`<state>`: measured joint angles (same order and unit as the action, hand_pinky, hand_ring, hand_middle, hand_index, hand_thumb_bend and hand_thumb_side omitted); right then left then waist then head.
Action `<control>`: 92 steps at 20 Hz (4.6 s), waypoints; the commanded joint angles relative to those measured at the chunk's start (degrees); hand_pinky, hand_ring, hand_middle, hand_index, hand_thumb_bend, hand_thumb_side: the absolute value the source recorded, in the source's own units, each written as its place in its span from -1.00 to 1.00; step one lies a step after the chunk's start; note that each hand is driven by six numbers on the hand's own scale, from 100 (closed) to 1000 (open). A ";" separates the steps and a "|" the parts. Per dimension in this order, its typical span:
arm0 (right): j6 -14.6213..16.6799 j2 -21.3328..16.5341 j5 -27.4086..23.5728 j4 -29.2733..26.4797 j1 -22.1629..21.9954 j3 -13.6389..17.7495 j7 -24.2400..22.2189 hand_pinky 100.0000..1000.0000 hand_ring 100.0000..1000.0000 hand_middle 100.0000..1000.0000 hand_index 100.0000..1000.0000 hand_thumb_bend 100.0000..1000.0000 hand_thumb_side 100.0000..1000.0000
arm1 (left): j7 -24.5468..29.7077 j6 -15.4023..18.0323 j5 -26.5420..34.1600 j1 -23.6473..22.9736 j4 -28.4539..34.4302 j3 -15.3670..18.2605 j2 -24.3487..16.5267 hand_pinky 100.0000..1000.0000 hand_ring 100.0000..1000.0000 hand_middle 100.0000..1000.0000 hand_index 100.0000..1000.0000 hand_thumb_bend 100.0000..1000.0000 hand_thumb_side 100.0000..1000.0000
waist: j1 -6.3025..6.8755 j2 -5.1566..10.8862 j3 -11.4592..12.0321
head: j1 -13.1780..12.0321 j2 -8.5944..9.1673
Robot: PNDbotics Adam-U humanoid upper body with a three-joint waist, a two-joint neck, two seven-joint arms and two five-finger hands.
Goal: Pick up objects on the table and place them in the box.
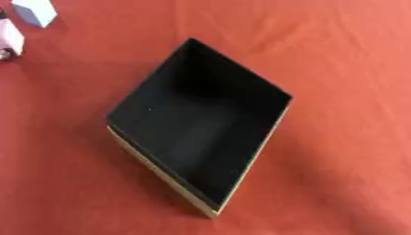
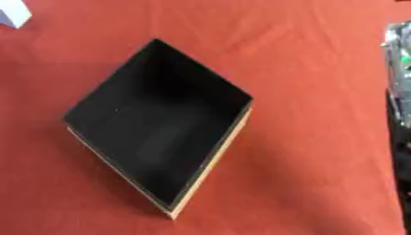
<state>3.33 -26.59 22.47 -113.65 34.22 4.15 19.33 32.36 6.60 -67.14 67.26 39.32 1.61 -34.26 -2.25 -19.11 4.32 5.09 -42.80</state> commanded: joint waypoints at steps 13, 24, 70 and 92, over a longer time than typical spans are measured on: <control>0.19 -1.26 0.41 -0.94 -0.22 0.28 0.24 0.56 0.28 0.12 0.55 -1.00 0.28 | 4.56 5.49 4.68 1.26 10.24 -4.37 -2.12 -0.10 0.14 0.24 0.47 -0.50 -1.00 | 0.43 3.08 0.72 | 0.75 -1.24; 0.59 -0.46 0.81 -0.94 -0.66 0.17 0.20 0.56 0.29 0.13 0.55 -1.00 0.28 | 5.84 10.01 18.54 -1.30 24.36 -12.93 -2.08 -0.19 0.07 0.20 0.45 -0.68 -1.00 | 0.71 4.58 1.18 | -0.34 -1.31; 1.01 0.02 0.26 -0.94 -0.94 -0.16 0.47 0.56 0.29 0.12 0.55 -1.00 0.28 | 4.75 5.57 18.06 -7.99 44.64 -37.05 18.24 -0.14 0.11 0.25 0.50 -0.76 -0.79 | 1.67 3.71 1.85 | 0.84 -1.31; 0.86 0.02 0.25 -0.94 -1.03 -0.01 0.58 0.57 0.29 0.12 0.55 -1.00 0.28 | 8.54 10.93 14.88 -9.90 46.93 -34.78 17.84 0.22 0.61 0.74 0.89 -0.17 -0.39 | 1.18 3.86 1.95 | 1.11 -1.21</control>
<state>4.25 -25.80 22.97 -113.65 32.70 3.56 19.75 41.19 17.52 -52.62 56.52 84.88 -34.29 -15.67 -1.03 -16.44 6.29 6.14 -43.82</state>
